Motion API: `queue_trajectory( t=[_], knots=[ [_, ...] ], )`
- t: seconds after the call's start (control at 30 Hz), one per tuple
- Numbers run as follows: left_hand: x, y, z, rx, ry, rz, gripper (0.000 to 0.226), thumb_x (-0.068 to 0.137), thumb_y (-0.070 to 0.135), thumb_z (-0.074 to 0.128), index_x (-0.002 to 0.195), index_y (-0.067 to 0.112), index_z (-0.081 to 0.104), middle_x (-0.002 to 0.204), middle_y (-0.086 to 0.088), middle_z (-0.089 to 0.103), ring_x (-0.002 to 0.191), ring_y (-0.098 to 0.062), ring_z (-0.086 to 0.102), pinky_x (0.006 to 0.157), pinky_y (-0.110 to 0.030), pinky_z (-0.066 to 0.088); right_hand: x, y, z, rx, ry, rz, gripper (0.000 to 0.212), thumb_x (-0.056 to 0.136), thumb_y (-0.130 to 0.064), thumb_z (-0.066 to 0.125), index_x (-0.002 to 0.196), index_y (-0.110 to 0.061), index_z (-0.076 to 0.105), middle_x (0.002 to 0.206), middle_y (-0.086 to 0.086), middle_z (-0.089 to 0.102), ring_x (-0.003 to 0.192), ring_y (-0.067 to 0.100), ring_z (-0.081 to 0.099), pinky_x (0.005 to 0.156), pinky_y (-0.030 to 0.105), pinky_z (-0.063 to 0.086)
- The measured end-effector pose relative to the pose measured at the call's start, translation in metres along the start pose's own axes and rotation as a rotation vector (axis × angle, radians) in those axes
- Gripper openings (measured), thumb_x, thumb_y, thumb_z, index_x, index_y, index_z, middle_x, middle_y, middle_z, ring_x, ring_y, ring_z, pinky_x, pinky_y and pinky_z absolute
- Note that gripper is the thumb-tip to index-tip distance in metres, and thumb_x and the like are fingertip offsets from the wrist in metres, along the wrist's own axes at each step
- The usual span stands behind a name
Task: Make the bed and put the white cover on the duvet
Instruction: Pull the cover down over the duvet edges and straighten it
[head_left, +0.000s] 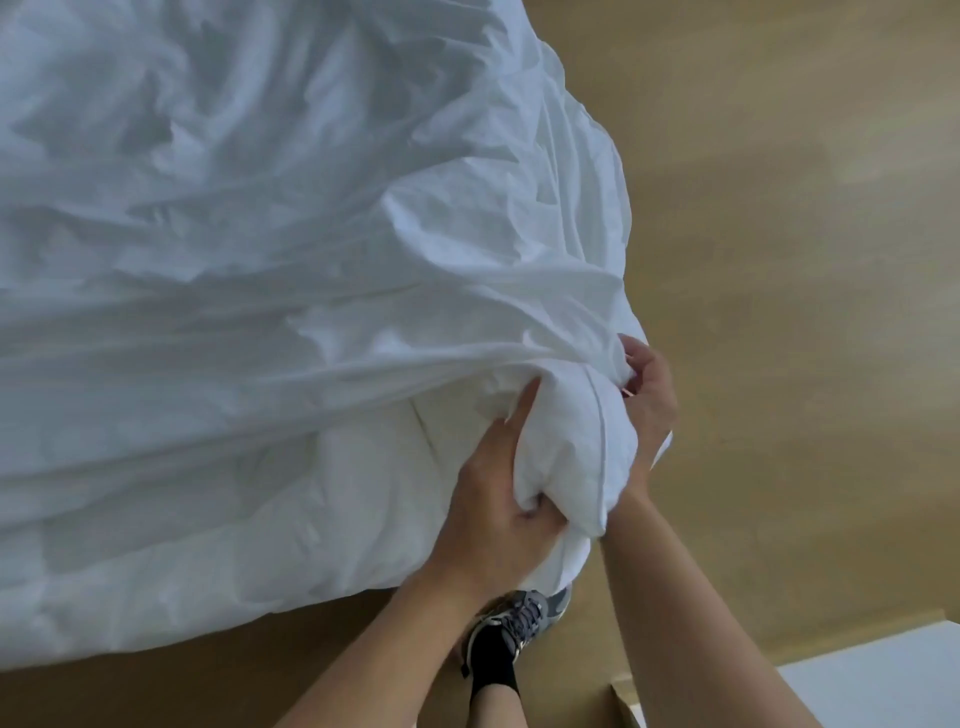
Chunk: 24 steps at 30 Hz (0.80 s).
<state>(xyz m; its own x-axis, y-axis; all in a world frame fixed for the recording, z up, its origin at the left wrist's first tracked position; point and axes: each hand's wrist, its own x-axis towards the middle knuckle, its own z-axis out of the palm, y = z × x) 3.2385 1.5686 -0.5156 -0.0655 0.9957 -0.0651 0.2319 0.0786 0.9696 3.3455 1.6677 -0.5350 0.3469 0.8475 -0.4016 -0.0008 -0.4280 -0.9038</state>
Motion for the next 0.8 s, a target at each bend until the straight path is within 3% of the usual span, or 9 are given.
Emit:
queue_trajectory(
  t=[0.1,0.2,0.3,0.37,0.47,0.53,0.63,0.73,0.8],
  knots=[
    [0.023,-0.001,-0.021,0.293,0.14,0.047,0.067,0.082,0.006,0.065,0.147,0.019,0.051,0.116,-0.001,0.061,0.105,-0.014,0.062,0.088,-0.028,0.054,0.012,-0.019,0.001,-0.01,0.008,-0.123,0.019,0.085,-0.005,0.057,0.084,-0.023,0.054,0.073,-0.009,0.057,0.064,0.006,0.049,0.062,0.03,0.045],
    [0.038,-0.006,-0.056,0.551,0.256,0.114,0.065,0.083,0.016,0.06,0.147,0.017,0.052,0.098,-0.001,0.049,0.078,-0.016,0.051,0.07,-0.021,0.044,0.033,-0.043,0.02,-0.195,-0.11,-0.241,0.01,0.082,-0.002,0.048,0.076,-0.009,0.053,0.062,-0.009,0.047,0.057,0.007,0.04,0.052,0.027,0.034],
    [0.071,-0.005,-0.095,0.743,0.39,0.157,0.076,0.082,0.011,0.067,0.153,0.01,0.04,0.108,-0.019,0.056,0.092,-0.028,0.052,0.08,-0.033,0.044,0.049,-0.079,0.048,-0.472,-0.291,-0.388,0.007,0.084,-0.017,0.059,0.079,-0.013,0.062,0.062,-0.011,0.058,0.057,0.006,0.05,0.048,0.018,0.036],
    [0.104,-0.003,-0.114,0.836,0.429,0.111,0.077,0.08,0.007,0.069,0.152,0.017,0.044,0.109,-0.021,0.053,0.088,-0.032,0.051,0.078,-0.04,0.045,0.053,-0.101,0.074,-0.599,-0.456,-0.426,0.013,0.086,-0.029,0.065,0.09,-0.017,0.068,0.075,-0.008,0.065,0.067,0.009,0.059,0.053,0.02,0.043],
    [0.151,-0.006,-0.131,0.946,0.307,0.013,0.029,0.091,0.024,0.063,0.117,0.013,0.065,0.116,-0.019,0.047,0.085,-0.037,0.057,0.077,-0.045,0.051,0.065,-0.121,0.103,-0.636,-0.63,-0.3,0.018,0.081,-0.015,0.065,0.096,-0.006,0.07,0.083,0.003,0.065,0.073,0.019,0.063,0.059,0.028,0.049],
    [0.173,-0.017,-0.14,0.976,0.19,-0.103,0.028,0.098,0.035,0.054,0.106,0.01,0.063,0.12,-0.019,0.052,0.093,-0.042,0.061,0.082,-0.045,0.048,0.079,-0.121,0.105,-0.6,-0.689,-0.189,0.022,0.076,-0.001,0.066,0.097,-0.004,0.071,0.082,0.006,0.064,0.073,0.021,0.063,0.059,0.028,0.05],
    [0.191,-0.033,-0.158,1.027,0.131,-0.194,0.029,0.099,0.037,0.05,0.1,0.009,0.057,0.109,-0.027,0.064,0.1,-0.049,0.061,0.082,-0.046,0.048,0.098,-0.097,0.091,-0.759,-0.494,-0.303,0.035,0.076,0.005,0.053,0.102,-0.013,0.068,0.088,0.002,0.061,0.079,0.021,0.058,0.053,0.015,0.044],
    [0.204,-0.046,-0.175,1.083,0.137,-0.261,0.023,0.095,0.03,0.053,0.106,0.01,0.055,0.109,-0.028,0.065,0.103,-0.05,0.061,0.081,-0.046,0.048,0.1,-0.061,0.077,-0.865,-0.134,-0.395,0.043,0.081,-0.003,0.053,0.122,-0.014,0.058,0.114,0.009,0.057,0.102,0.029,0.056,0.079,0.028,0.043],
    [0.208,-0.057,-0.18,1.092,0.139,-0.311,0.022,0.095,0.029,0.053,0.11,0.012,0.055,0.111,-0.026,0.065,0.104,-0.048,0.062,0.082,-0.047,0.048,0.097,-0.035,0.077,-0.79,-0.019,-0.199,0.033,0.085,-0.015,0.059,0.118,-0.01,0.054,0.117,0.013,0.058,0.107,0.033,0.056,0.085,0.034,0.042]
  ],
)
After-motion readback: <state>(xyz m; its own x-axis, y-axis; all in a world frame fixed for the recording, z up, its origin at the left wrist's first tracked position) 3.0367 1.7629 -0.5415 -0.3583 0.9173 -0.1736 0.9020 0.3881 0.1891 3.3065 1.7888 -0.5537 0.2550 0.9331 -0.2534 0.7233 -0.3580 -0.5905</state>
